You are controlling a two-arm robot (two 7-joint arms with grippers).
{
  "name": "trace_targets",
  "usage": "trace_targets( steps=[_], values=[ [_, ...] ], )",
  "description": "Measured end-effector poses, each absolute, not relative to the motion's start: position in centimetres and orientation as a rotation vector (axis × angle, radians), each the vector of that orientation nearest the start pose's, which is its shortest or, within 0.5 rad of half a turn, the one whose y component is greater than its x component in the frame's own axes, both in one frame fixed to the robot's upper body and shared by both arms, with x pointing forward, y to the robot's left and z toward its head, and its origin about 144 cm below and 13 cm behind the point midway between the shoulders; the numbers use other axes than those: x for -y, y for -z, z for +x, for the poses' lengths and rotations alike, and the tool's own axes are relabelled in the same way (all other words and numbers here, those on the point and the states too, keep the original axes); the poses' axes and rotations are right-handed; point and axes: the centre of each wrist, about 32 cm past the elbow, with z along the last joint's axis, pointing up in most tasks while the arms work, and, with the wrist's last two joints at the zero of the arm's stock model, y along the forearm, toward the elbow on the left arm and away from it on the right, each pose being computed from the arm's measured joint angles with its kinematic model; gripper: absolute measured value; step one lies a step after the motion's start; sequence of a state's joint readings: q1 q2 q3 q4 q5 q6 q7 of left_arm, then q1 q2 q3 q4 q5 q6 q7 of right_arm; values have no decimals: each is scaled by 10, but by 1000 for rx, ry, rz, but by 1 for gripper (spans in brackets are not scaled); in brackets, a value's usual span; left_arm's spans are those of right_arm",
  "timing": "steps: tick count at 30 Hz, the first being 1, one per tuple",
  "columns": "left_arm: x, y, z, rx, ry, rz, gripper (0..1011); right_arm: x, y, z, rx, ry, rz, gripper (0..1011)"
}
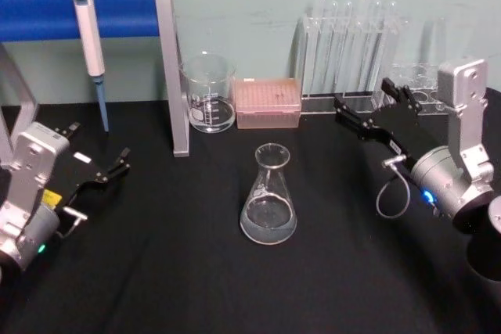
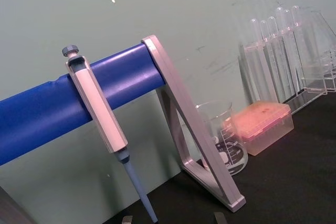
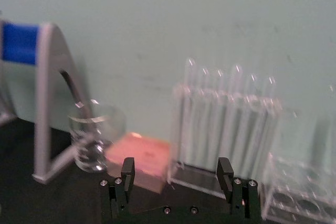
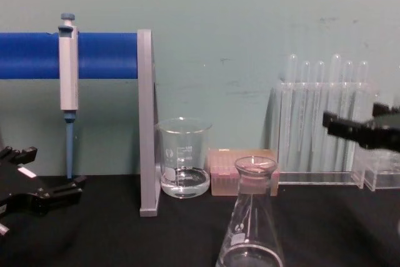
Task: Grasp the erlenmeyer flask with one hand, shake it three times, then place it back.
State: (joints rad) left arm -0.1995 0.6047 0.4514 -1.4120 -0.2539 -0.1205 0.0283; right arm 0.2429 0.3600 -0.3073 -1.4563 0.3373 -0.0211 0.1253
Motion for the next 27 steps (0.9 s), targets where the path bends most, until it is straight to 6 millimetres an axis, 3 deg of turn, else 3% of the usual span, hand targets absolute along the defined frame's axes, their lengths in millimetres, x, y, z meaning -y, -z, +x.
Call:
trace_targets(
  steps=[12,27],
  values=[
    [-310,-1140,489,285,-1248,304,1001,252,-1148,521,26,1264,-115,1002],
    [-310,-1140,489,285,-1248,304,1001,254,-1134,520,-4,1255,-188,1002]
  ],
)
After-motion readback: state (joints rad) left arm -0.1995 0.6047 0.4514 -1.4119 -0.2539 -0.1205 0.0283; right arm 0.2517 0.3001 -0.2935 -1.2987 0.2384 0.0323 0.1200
